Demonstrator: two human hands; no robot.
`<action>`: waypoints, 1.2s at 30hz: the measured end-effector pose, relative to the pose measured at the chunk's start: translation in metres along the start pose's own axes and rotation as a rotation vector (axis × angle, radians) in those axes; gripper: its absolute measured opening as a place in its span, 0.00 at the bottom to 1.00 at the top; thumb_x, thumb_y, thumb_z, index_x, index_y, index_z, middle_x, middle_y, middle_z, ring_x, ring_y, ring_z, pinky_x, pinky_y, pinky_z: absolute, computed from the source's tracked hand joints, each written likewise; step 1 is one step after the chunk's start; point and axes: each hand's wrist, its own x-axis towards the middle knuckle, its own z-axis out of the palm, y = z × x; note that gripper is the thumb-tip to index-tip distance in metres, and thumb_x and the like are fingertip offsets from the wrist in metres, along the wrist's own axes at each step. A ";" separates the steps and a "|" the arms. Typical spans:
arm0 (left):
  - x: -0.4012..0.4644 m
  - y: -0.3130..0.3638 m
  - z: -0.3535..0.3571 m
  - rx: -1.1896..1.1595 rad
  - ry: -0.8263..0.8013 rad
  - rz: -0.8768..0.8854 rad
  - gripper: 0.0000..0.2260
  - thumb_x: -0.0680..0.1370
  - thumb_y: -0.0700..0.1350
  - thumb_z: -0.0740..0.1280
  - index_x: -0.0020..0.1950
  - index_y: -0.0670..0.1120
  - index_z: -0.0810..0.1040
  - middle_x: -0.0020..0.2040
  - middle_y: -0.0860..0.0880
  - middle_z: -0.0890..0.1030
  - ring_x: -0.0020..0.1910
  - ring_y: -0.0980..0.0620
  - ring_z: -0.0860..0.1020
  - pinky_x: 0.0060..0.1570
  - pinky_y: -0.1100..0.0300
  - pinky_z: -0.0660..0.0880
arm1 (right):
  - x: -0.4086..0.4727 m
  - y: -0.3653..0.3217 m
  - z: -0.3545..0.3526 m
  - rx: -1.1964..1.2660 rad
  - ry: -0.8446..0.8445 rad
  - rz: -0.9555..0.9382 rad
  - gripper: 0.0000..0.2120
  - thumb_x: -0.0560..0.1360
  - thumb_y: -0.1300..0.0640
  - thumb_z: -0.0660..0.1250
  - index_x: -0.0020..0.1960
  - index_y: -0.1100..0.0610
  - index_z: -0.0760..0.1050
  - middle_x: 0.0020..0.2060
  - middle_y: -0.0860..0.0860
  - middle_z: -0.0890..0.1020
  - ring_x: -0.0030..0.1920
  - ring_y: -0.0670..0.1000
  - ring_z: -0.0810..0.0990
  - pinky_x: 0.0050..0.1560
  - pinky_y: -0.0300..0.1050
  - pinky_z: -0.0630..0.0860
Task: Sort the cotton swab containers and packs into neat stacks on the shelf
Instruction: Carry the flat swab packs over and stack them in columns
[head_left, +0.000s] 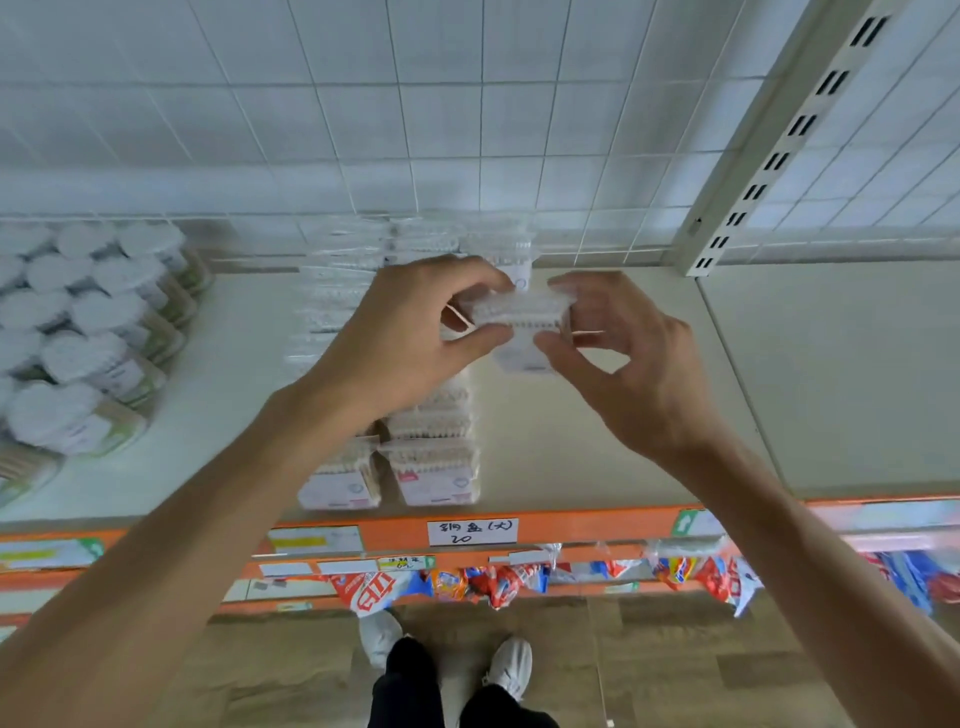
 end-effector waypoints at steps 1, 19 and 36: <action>0.001 0.000 -0.001 0.005 0.003 -0.008 0.14 0.74 0.50 0.75 0.59 0.51 0.82 0.51 0.56 0.83 0.47 0.66 0.80 0.51 0.75 0.74 | 0.001 -0.001 0.000 0.000 -0.006 0.003 0.17 0.76 0.57 0.73 0.63 0.50 0.76 0.49 0.46 0.85 0.48 0.41 0.85 0.51 0.35 0.80; 0.012 -0.011 -0.004 0.062 -0.026 -0.041 0.21 0.75 0.44 0.74 0.67 0.52 0.77 0.60 0.56 0.81 0.57 0.60 0.79 0.58 0.63 0.76 | 0.024 0.033 -0.001 -0.001 0.015 0.143 0.08 0.76 0.58 0.73 0.54 0.54 0.80 0.48 0.42 0.83 0.47 0.36 0.84 0.42 0.30 0.79; 0.007 -0.028 -0.016 0.064 0.040 -0.067 0.19 0.76 0.45 0.73 0.66 0.53 0.77 0.58 0.56 0.81 0.59 0.62 0.78 0.61 0.59 0.76 | 0.066 0.081 0.050 -0.017 0.035 0.172 0.06 0.76 0.58 0.72 0.52 0.51 0.80 0.50 0.49 0.83 0.47 0.43 0.84 0.45 0.27 0.76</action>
